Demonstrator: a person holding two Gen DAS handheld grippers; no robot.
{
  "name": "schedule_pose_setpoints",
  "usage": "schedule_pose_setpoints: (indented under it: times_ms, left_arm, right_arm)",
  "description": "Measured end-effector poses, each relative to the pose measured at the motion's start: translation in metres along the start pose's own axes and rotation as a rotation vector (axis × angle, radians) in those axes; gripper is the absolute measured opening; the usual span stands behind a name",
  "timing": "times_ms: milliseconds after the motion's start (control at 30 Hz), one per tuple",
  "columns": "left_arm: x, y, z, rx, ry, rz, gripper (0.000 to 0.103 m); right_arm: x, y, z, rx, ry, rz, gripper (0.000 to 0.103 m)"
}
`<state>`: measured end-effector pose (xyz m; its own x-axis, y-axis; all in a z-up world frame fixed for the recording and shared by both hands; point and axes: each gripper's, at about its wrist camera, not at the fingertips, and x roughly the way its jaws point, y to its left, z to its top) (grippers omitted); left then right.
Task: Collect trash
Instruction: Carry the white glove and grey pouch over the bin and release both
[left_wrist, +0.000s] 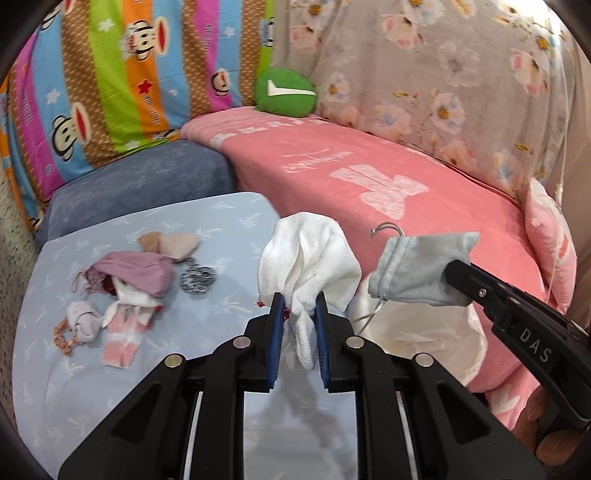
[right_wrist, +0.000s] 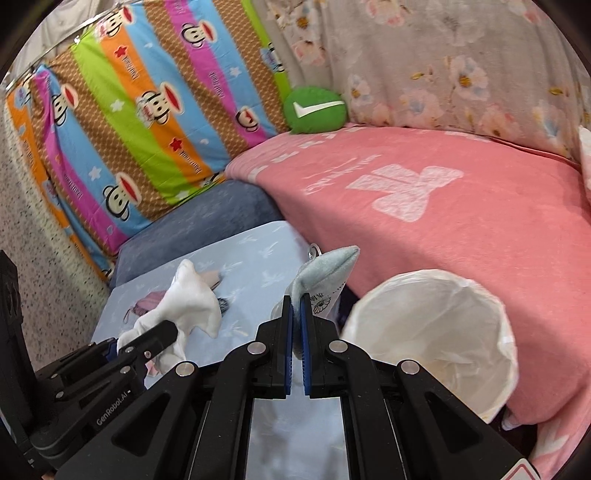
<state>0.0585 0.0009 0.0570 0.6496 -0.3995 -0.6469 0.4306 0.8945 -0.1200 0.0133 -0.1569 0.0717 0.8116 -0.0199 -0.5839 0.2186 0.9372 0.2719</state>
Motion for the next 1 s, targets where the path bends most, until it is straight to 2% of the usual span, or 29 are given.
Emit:
schedule_pose_setpoints:
  times_ms: [400,600,733,767,833,900,1000]
  left_arm:
    - [0.020,-0.083,0.001,0.121,0.038,-0.125,0.017]
    - [0.027,-0.106,0.001,0.153,0.045,-0.142,0.019]
    - [0.031,-0.113,0.002,0.161,0.055,-0.138,0.023]
    - [0.031,-0.114,0.002,0.159,0.056,-0.135,0.029]
    - [0.031,-0.115,0.004,0.152,0.046,-0.122,0.056]
    - [0.028,-0.114,0.005,0.144,0.024,-0.106,0.064]
    - [0.028,-0.112,0.006,0.142,0.022,-0.101,0.064]
  right_arm:
    - [-0.026,-0.071,0.004,0.081,-0.039,-0.075,0.004]
    - [-0.031,-0.085,0.003,0.100,-0.049,-0.093,0.004]
    - [-0.032,-0.093,0.004,0.115,-0.052,-0.095,0.006]
    - [-0.032,-0.094,0.004,0.119,-0.053,-0.094,0.009]
    - [-0.033,-0.097,0.004,0.129,-0.062,-0.100,0.011]
    - [-0.034,-0.098,0.005,0.137,-0.062,-0.098,0.014]
    - [-0.035,-0.100,0.005,0.141,-0.065,-0.096,0.018]
